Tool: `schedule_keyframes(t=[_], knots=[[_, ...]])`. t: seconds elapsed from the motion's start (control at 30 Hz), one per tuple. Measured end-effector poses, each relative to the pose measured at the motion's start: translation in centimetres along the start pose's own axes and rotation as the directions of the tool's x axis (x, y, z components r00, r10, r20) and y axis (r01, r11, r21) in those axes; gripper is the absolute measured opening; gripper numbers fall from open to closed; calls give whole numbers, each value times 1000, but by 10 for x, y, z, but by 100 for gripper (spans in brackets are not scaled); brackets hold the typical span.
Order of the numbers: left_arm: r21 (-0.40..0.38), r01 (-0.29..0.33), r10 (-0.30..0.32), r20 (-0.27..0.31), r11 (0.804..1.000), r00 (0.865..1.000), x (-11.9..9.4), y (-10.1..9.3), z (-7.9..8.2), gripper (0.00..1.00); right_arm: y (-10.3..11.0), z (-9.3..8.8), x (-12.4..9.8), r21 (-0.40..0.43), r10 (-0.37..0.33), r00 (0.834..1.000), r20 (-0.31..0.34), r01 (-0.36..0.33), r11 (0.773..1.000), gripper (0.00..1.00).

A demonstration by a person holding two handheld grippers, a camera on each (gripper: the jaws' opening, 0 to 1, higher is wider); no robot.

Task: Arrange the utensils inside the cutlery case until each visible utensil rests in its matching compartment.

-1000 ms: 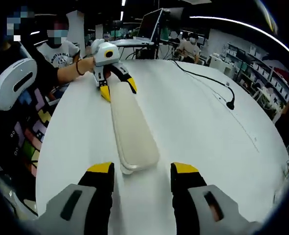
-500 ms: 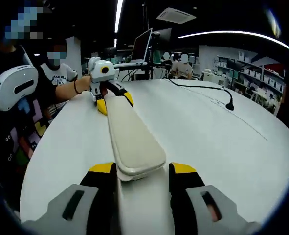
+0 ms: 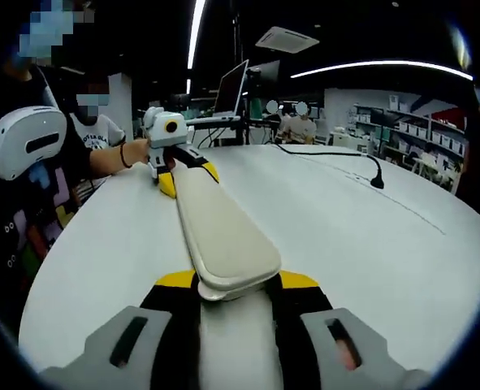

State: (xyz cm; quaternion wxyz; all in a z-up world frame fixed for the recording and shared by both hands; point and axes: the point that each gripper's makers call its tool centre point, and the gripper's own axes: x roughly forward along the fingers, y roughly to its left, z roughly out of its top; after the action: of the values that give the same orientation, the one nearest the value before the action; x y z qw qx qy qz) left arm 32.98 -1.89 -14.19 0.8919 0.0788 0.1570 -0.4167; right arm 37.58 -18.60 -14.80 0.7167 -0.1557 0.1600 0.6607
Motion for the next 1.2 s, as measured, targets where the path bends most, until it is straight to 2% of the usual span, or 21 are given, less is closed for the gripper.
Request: schedule_keyframes(t=[0.13, 0.27, 0.43, 0.67, 0.93, 1.2], knots=[[-6, 9, -9, -8, 1000, 1000, -1, 0, -1, 48, 2, 1, -2, -2, 3, 1000, -10, -3, 1000, 36], [3, 6, -6, 23, 1000, 1000, -4, 2, 7, 48, 2, 5, -6, 4, -4, 1000, 9, 4, 1000, 36], [12, 13, -13, 29, 1000, 1000, -4, 2, 14, 48, 3, 12, -12, 0, -18, 999, 33, 18, 1000, 36], [42, -5, 4, 29, 999, 1000, 3, 12, 22, 48, -12, 18, -15, -33, -42, 998, 40, 43, 999, 36], [27, -33, 33, 24, 999, 999, 11, 31, 23, 48, -31, 23, -12, -29, -53, 998, 46, 55, 998, 36], [24, -47, 47, 7, 999, 999, 28, 43, 26, 49, -50, 17, -6, -8, -71, 997, 36, 71, 997, 36]])
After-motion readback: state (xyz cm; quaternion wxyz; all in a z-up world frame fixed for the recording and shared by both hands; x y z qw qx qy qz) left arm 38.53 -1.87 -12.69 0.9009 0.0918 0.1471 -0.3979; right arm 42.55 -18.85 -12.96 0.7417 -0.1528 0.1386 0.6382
